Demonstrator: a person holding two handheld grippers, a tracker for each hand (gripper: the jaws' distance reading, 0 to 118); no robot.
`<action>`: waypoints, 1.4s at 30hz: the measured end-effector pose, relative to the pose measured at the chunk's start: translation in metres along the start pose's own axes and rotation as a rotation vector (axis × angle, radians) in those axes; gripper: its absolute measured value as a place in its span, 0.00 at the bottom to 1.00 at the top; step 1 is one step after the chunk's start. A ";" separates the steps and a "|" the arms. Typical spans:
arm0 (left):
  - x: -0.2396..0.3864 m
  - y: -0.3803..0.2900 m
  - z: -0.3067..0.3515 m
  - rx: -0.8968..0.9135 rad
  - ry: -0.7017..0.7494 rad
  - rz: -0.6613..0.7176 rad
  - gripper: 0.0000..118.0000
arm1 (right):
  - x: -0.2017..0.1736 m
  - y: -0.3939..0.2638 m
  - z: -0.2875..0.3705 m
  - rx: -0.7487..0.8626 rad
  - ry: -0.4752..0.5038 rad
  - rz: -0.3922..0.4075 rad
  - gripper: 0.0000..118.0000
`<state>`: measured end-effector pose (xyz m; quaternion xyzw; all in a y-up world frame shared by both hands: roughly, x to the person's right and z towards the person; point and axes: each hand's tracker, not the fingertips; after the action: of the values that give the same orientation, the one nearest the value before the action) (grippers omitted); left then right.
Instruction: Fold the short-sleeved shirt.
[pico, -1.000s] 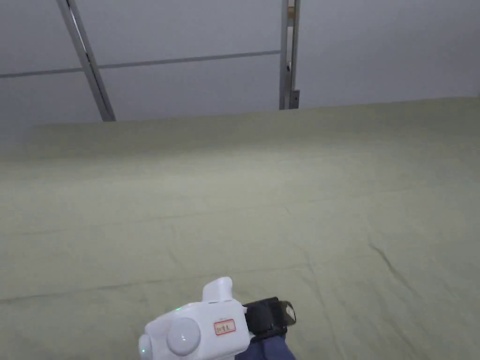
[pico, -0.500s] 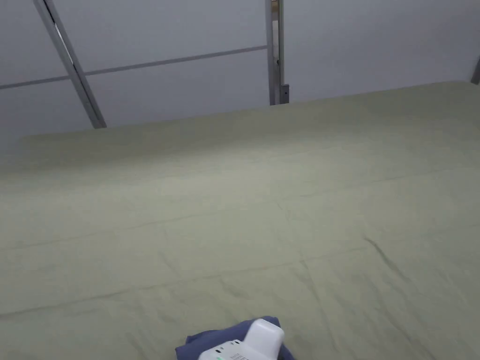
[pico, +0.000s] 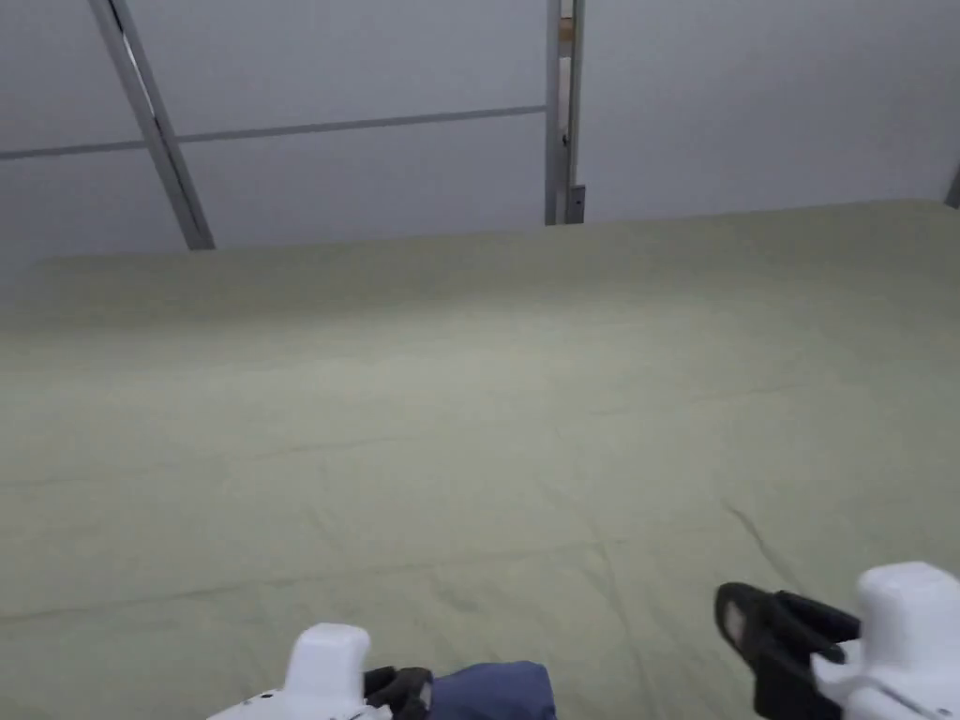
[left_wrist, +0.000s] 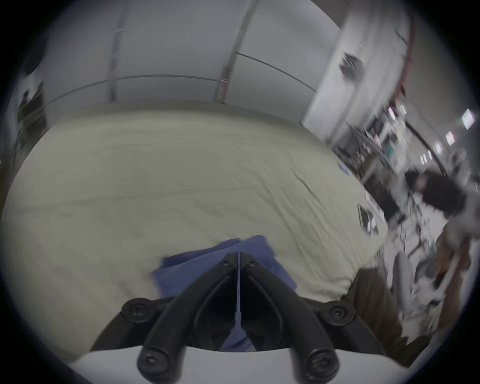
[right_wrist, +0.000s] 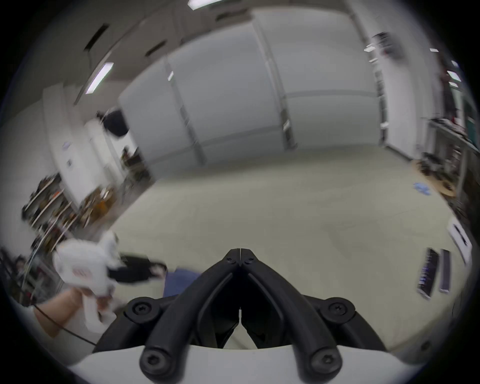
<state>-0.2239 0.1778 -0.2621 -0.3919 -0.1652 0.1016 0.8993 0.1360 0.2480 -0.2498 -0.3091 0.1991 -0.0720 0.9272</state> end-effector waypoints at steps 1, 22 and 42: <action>-0.014 -0.005 0.012 0.013 0.022 0.063 0.02 | -0.008 -0.005 -0.027 -0.068 0.039 0.029 0.02; -0.126 -0.104 -0.125 -0.216 -0.484 0.907 1.00 | -0.007 -0.084 -0.234 -0.734 0.176 -0.231 0.02; -0.315 -0.046 0.045 -0.050 -0.091 0.965 0.32 | -0.004 -0.029 -0.138 -0.493 0.156 -0.305 0.02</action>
<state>-0.5292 0.0789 -0.2683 -0.4405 -0.0060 0.5203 0.7316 0.0745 0.1505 -0.3315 -0.5446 0.2327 -0.1835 0.7846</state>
